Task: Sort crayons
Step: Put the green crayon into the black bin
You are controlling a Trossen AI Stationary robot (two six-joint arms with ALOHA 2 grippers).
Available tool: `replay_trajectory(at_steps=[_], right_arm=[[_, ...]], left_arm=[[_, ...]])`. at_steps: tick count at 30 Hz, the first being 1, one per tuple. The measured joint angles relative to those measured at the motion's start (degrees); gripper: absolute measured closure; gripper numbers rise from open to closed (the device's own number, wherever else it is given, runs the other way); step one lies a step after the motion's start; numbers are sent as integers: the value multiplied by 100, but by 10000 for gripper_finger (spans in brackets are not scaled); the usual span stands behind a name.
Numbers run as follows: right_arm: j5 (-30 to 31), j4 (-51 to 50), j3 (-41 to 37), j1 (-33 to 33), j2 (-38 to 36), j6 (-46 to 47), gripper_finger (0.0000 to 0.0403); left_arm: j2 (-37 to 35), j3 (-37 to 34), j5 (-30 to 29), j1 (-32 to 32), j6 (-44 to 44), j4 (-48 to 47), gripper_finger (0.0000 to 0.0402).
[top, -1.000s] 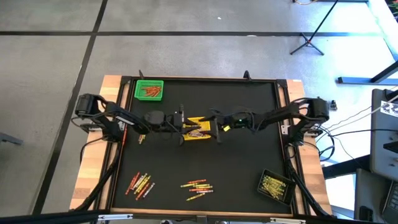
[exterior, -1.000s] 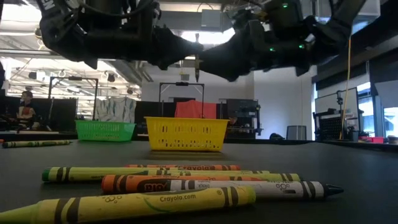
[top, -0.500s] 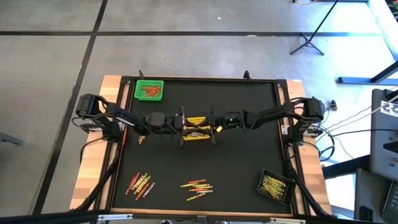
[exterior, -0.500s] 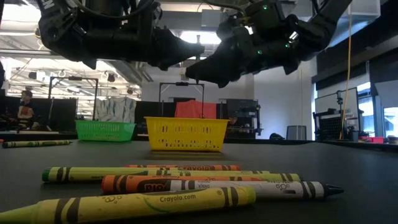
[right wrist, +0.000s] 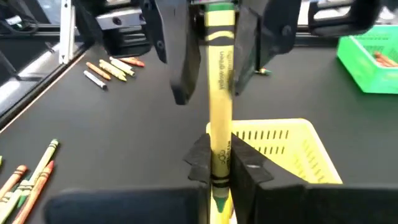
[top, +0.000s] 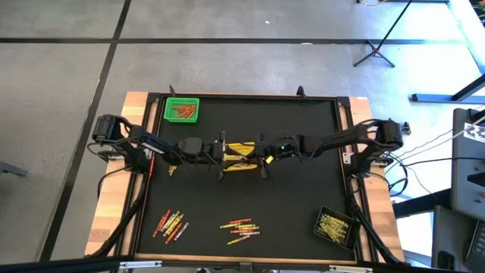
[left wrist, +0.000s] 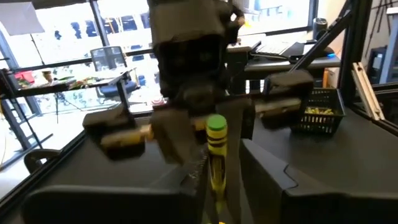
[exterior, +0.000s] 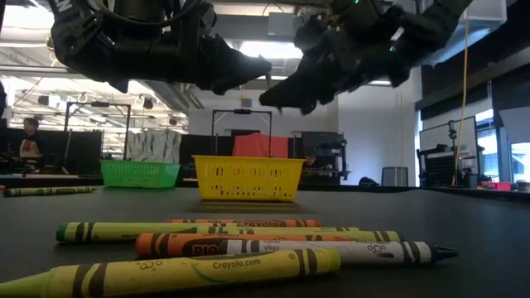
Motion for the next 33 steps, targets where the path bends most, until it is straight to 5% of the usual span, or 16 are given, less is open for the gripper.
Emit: replay_trajectory(at_steps=[6, 10, 15, 24, 33], right_arm=[[936, -1722, 1, 495, -887, 100, 383], [1711, -2948, 0, 1068, -1454, 694, 366], [1985, -4310, 0, 1905, -1991, 1771, 383], [1492, -6007, 0, 3753, -2238, 4947, 363], [1443, -6526, 0, 5841, -2180, 8892, 388]], left_arm=[[0, 0, 56, -178, -27, -257, 297], [-1, 0, -4, -277, -15, -337, 297], [-2, 0, -35, -477, -211, -346, 298], [-2, 0, -82, -903, -351, -230, 298], [-4, 0, -108, -1027, -349, 54, 298]])
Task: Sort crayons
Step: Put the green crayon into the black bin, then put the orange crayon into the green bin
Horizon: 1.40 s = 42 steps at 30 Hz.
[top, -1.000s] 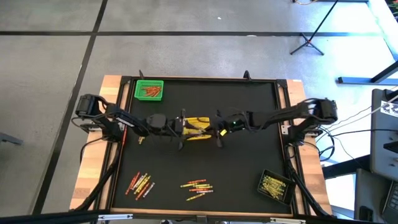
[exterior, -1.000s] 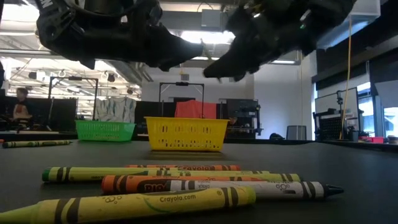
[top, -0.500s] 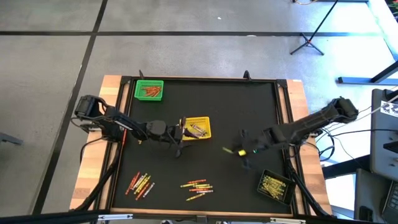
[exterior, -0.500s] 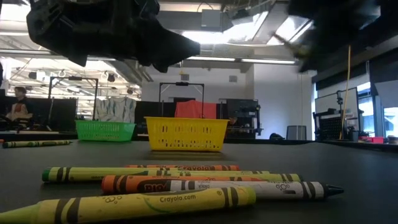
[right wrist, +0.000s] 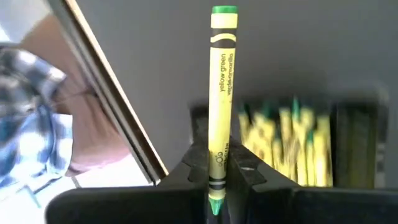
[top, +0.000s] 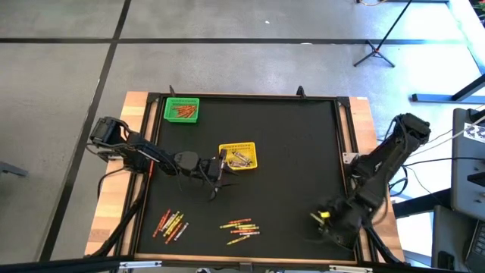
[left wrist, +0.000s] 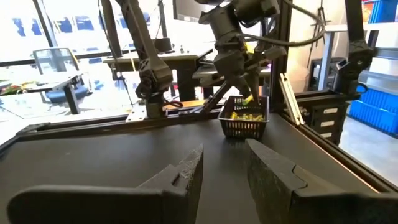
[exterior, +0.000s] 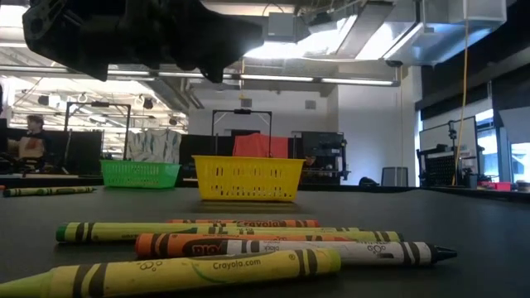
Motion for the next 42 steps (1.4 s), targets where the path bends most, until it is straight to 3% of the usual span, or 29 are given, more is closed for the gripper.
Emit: replay_trajectory(at_steps=[4, 10, 16, 20, 25, 28, 30, 34, 37, 42], right_arm=[[7, -278, -2, 676, 92, 1446, 362], [108, -766, -9, 1228, 276, 2396, 319], [198, -1002, -9, 1182, 183, 2139, 280], [1287, -663, -9, 945, -60, 1137, 273], [3337, -472, 0, 449, -246, -984, 275], [4777, -459, -2, 41, -182, -2097, 275], [5391, -443, -2, -268, -100, -2650, 276], [5945, -354, -9, -955, 39, -3693, 276], [6099, -227, -11, -1519, 140, -4392, 276], [6104, -31, -9, -2343, 192, -5253, 276]], left_arm=[[0, 0, -157, 2, 0, -30, 298], [0, 2, -268, 4, 1, -35, 298], [0, 2, -327, 4, -2, -41, 298], [-13, 69, -688, 7, 0, -488, 299], [-195, 564, -1002, 7, -18, -2531, 299], [-385, 1041, -1042, 7, -329, -4704, 299], [-498, 1378, -1132, 4, -641, -6266, 299], [-653, 2043, -1591, -26, -1424, -8699, 299], [-692, 2512, -1618, -85, -1999, -10127, 299], [-709, 2938, -1607, -205, -2982, -11845, 299]])
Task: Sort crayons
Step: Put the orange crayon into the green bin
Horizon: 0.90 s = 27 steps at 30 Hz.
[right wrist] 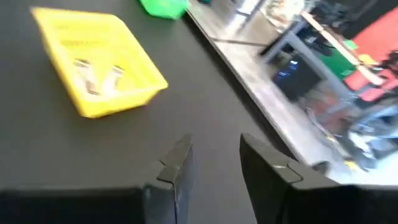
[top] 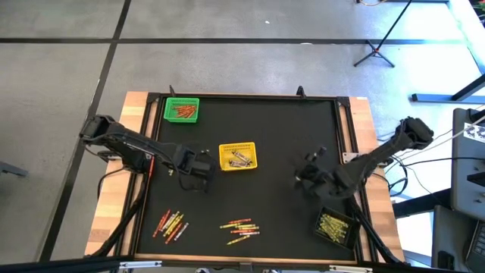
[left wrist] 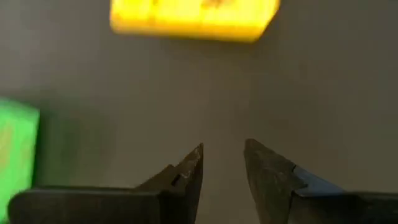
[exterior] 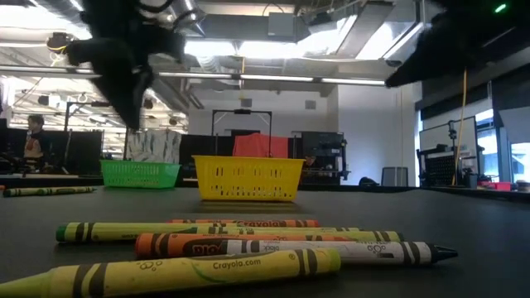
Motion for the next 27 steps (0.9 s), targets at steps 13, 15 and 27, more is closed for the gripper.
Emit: replay_trajectory(at_steps=[13, 15, 27], right_arm=[[-1041, 3144, -989, -1757, 162, -2743, 276], [-1331, 3580, -1125, -1892, 172, -2951, 276], [-2197, 5031, -1287, -2085, 768, -3352, 276]], left_arm=[[7, -725, 2041, -176, -2130, -1209, 299], [7, -857, 2145, -200, -2389, -1325, 299], [469, -1368, 2502, 101, -2497, -1772, 299]])
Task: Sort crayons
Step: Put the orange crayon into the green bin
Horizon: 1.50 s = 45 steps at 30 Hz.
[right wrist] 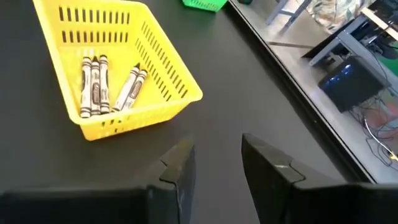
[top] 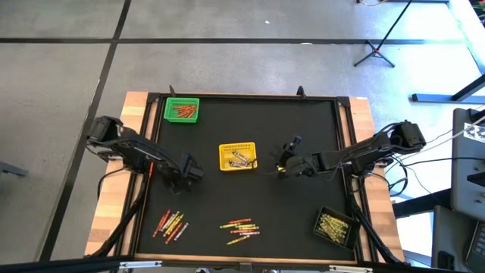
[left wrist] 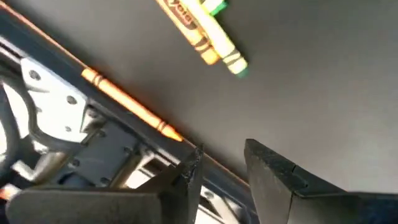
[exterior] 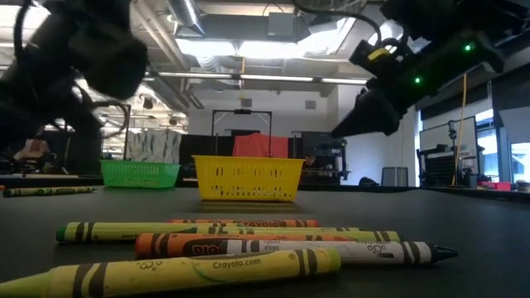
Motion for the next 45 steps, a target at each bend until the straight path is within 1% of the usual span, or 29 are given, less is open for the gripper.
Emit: replay_trajectory(at_steps=[4, 6, 9, 13, 17, 20, 22, 26, 30, 37, 39, 45], right_arm=[[-1, 87, 0, 0, 221, 44, 276], [-3, 151, 0, 0, 332, 54, 276], [-140, 201, 1, 0, 475, 60, 276], [-307, 219, 2, 4, 590, 63, 276], [-354, 202, 2, 4, 590, 66, 276], [-401, 207, 2, 3, 592, 66, 276], [-405, 204, 2, 4, 592, 66, 276], [-403, 255, 1, 4, 592, 66, 276], [-514, 340, 2, 4, 590, 66, 276], [-602, 411, 2, 3, 590, 66, 276], [-619, 455, 2, 4, 588, 65, 276], [-851, 464, 2, 4, 588, 66, 276]], left_arm=[[547, 11, 4, 238, 521, -178, 299], [864, 11, -3, 348, 789, -433, 299], [1264, 11, -183, 454, 1105, -745, 299], [1575, 9, -244, 519, 1405, -713, 299], [1682, -129, -214, 511, 1475, -694, 299], [1682, -262, 63, 498, 1474, -559, 299], [1676, -261, 136, 473, 1480, -401, 299], [1733, -388, 141, 458, 1494, -173, 299], [1983, -392, 318, 420, 1764, -161, 302], [2668, -348, -4, 345, 1991, -345, 313], [2715, -335, -121, 344, 2006, -352, 316], [2722, -299, -139, 347, 2101, -368, 319]])
